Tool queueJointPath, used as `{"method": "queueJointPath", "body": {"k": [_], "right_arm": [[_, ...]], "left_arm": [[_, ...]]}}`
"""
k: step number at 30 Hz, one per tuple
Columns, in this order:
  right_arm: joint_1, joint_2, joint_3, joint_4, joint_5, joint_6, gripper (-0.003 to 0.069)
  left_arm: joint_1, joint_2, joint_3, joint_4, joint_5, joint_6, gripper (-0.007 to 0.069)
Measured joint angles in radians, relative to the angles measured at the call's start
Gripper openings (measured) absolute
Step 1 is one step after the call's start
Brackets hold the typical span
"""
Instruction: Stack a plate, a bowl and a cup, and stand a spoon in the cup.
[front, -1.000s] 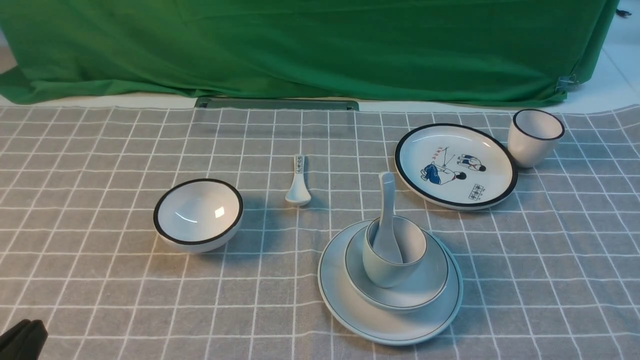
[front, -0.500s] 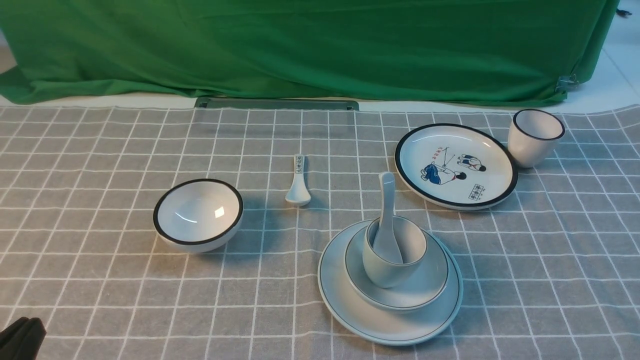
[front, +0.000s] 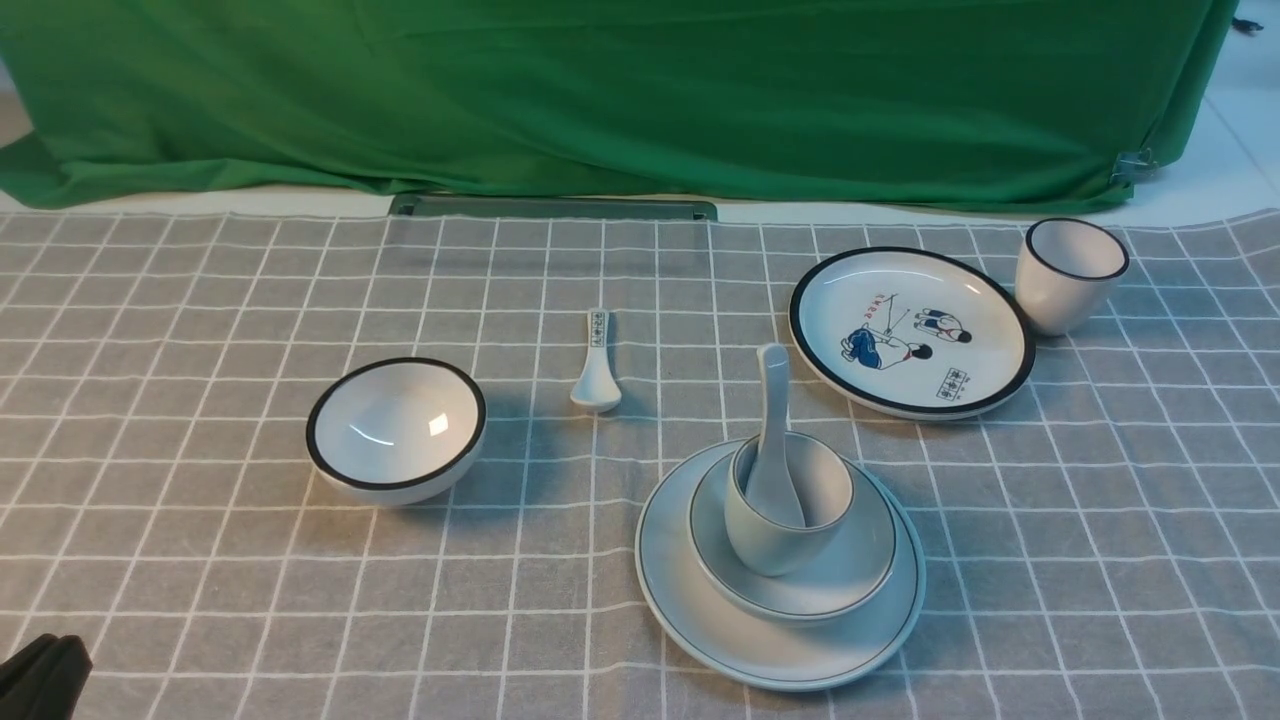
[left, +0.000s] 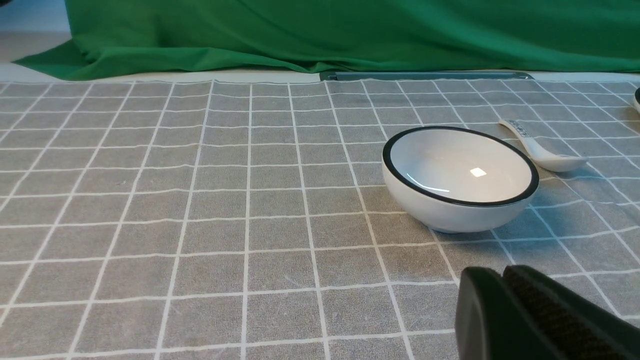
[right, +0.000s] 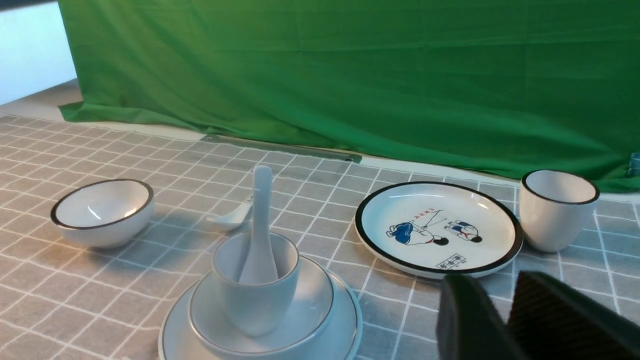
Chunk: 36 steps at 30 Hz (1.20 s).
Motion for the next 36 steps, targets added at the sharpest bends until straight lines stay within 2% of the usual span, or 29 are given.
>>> {"method": "queueJointPath", "body": {"k": [3, 4, 7, 13, 36], "right_arm": [[-0.071, -0.003, 0.002, -0.001, 0.019, -0.059, 0.0192], [-0.135, -0.003, 0.015, -0.002, 0.021, -0.118, 0.0196], [-0.225, -0.015, 0.069, -0.003, 0.02, -0.207, 0.02], [-0.339, -0.042, 0.269, -0.005, -0.008, -0.249, 0.0211], [-0.351, -0.042, 0.3, -0.001, -0.032, -0.226, 0.0238]], "left_arm": [[0.0, 0.0, 0.0, 0.006, -0.001, 0.0, 0.0017], [0.0, 0.0, 0.0, 0.011, -0.001, 0.0, 0.0017], [0.0, 0.0, 0.0, 0.012, -0.001, 0.0, 0.0017], [0.0, 0.0, 0.0, 0.014, -0.002, 0.0, 0.0017], [0.0, 0.0, 0.0, 0.014, -0.002, 0.0, 0.0017]]}}
